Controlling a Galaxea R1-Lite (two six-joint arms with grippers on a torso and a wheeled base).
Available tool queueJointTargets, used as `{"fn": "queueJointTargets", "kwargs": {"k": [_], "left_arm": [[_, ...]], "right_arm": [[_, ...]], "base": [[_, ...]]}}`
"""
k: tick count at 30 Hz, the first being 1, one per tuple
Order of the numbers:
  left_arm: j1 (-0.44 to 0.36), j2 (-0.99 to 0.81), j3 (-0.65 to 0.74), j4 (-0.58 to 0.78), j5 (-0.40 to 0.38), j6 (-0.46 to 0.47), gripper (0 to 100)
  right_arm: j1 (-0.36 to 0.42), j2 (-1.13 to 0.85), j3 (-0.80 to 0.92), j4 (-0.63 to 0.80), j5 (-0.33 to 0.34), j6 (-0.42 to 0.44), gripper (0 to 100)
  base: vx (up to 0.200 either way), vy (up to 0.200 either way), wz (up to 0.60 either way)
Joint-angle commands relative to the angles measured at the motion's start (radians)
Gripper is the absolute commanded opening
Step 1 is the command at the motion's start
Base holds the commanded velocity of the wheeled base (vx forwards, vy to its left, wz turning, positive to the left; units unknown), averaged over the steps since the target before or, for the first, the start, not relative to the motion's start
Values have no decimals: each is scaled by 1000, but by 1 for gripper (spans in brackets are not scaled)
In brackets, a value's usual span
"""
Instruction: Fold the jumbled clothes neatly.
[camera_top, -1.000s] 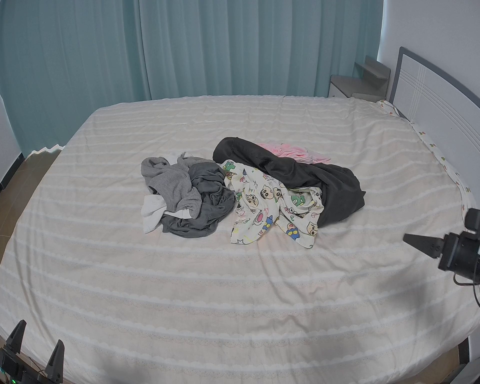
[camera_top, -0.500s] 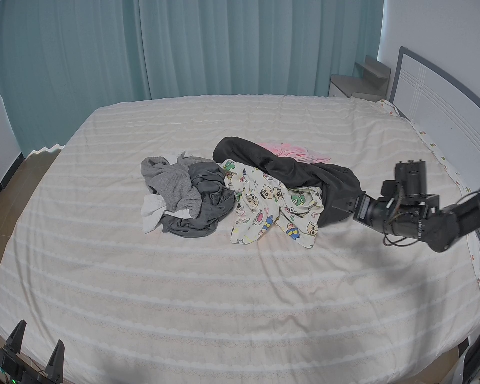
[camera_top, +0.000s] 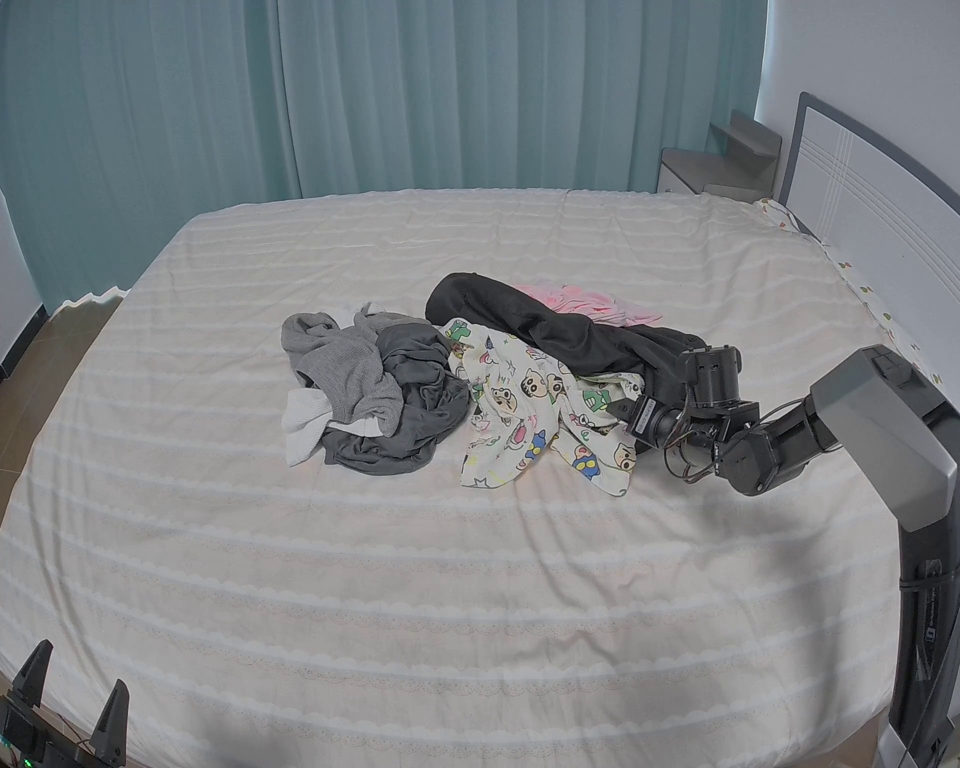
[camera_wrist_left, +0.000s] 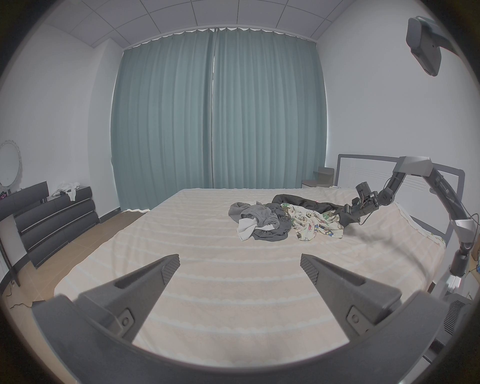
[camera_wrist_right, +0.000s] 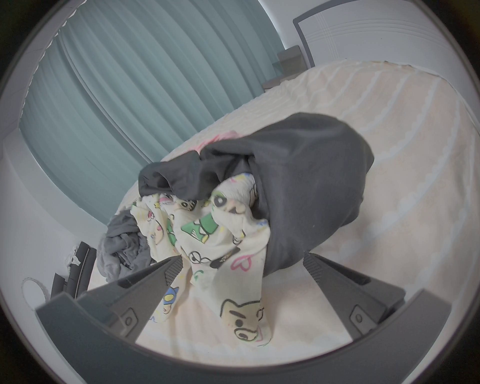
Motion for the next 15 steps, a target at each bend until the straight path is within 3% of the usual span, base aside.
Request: {"fn": "queueJointTargets", "kwargs": {"k": [1, 10, 15], "left_arm": [[0, -10, 13, 0, 0, 0, 100], [0, -12, 13, 0, 0, 0, 100], [0, -10, 13, 0, 2, 0, 100]], "right_arm": [[13, 73, -38, 4, -1, 1, 100], [41, 94, -63, 15, -2, -2, 100], [55, 145, -138, 26, -45, -10, 100]], "base": [[0, 0, 0], [0, 0, 0], [0, 0, 0]]}}
